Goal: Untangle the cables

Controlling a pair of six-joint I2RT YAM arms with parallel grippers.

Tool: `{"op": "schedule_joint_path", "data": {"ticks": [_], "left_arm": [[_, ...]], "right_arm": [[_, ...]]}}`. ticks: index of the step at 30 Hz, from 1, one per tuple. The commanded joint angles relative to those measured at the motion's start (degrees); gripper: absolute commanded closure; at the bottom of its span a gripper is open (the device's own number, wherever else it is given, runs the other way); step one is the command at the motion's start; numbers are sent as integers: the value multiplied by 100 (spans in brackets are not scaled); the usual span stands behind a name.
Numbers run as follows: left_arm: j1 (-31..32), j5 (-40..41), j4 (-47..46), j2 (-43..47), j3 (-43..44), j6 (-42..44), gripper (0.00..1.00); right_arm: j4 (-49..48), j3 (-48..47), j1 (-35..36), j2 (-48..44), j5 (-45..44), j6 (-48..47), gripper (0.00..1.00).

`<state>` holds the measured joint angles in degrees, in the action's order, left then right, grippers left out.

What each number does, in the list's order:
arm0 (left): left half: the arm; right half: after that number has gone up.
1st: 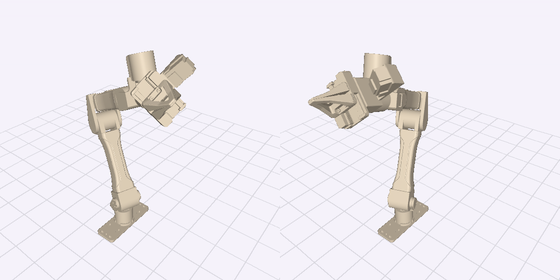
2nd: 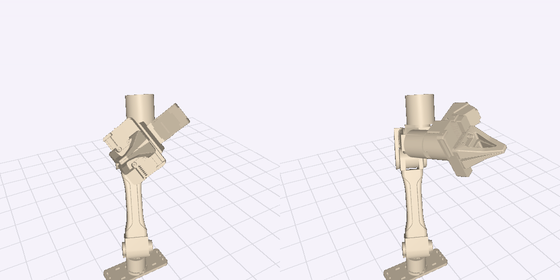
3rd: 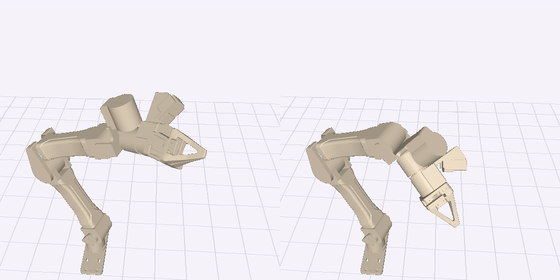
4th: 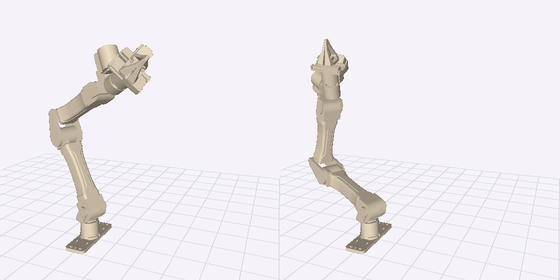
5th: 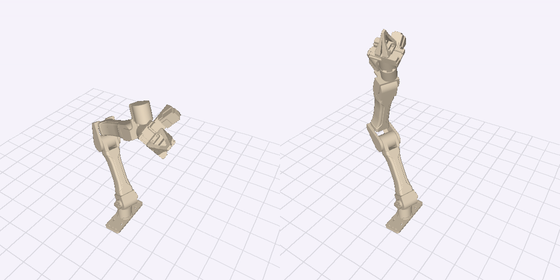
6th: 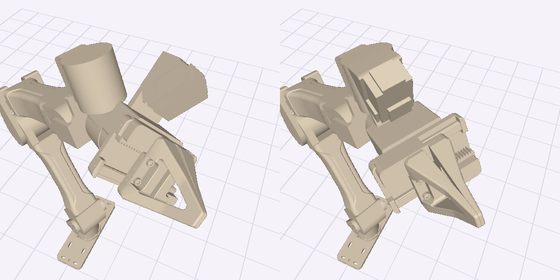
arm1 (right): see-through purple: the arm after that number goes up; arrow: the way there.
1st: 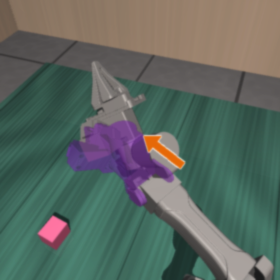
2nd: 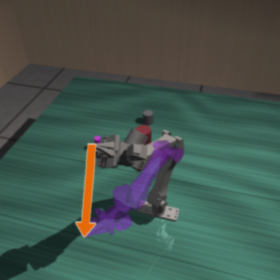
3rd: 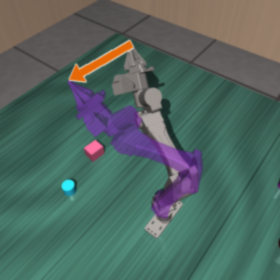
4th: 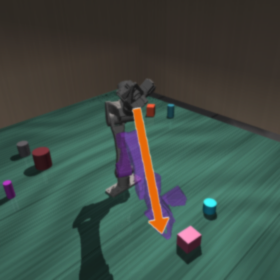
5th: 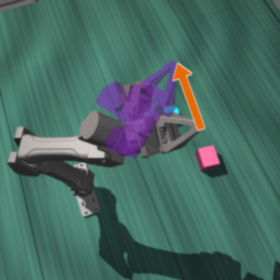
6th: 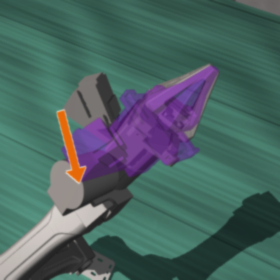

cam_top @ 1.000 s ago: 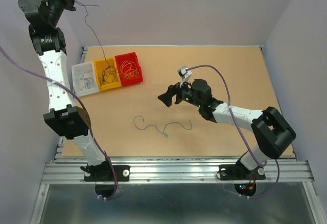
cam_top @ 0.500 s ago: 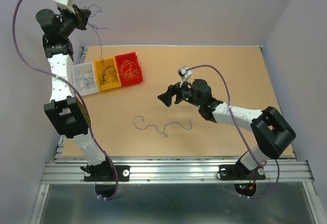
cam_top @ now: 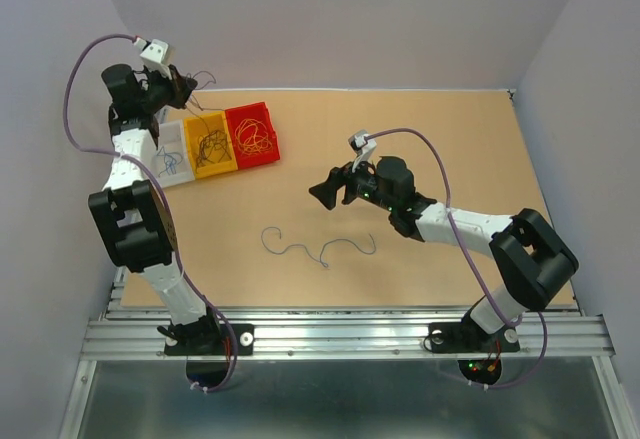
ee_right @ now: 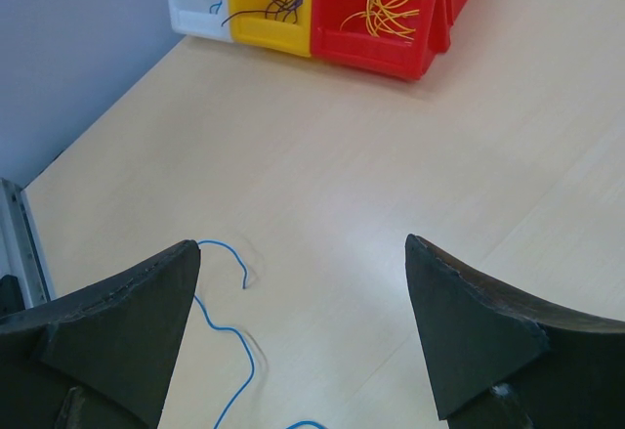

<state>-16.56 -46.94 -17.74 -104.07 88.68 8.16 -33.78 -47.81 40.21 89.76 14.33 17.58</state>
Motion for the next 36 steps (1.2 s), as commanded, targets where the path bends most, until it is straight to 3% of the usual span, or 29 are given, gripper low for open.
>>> {"op": "schedule_joint_path", "data": {"ticks": [1, 5, 7, 14, 21, 24, 31, 36], "left_arm": [[-32, -193, -73, 440, -211, 370, 100], [-23, 17, 235, 563, -580, 590, 100], [29, 543, 332, 572, -668, 686, 100], [249, 1371, 1718, -24, -177, 1195, 100], [925, 3083, 2212, -376, -141, 1872, 100], [1198, 4163, 2704, -789, 341, 1908, 100], [1418, 5254, 3785, -2168, 1800, 1917, 100], [1524, 5695, 3778, -2416, 1767, 2005, 100]], "right_arm": [[-401, 88, 31, 60, -70, -1, 9], [-428, 106, 31, 68, -79, 17, 9], [-454, 123, 22, 68, -70, 17, 9], [-489, 193, 22, 51, -70, 35, 9], [-515, 237, 31, 16, -123, 35, 9], [-524, 246, 22, 16, -97, 52, 9], [-542, 299, 22, -2, -141, 35, 9], [-542, 351, 31, -37, -193, 17, 9]]}}
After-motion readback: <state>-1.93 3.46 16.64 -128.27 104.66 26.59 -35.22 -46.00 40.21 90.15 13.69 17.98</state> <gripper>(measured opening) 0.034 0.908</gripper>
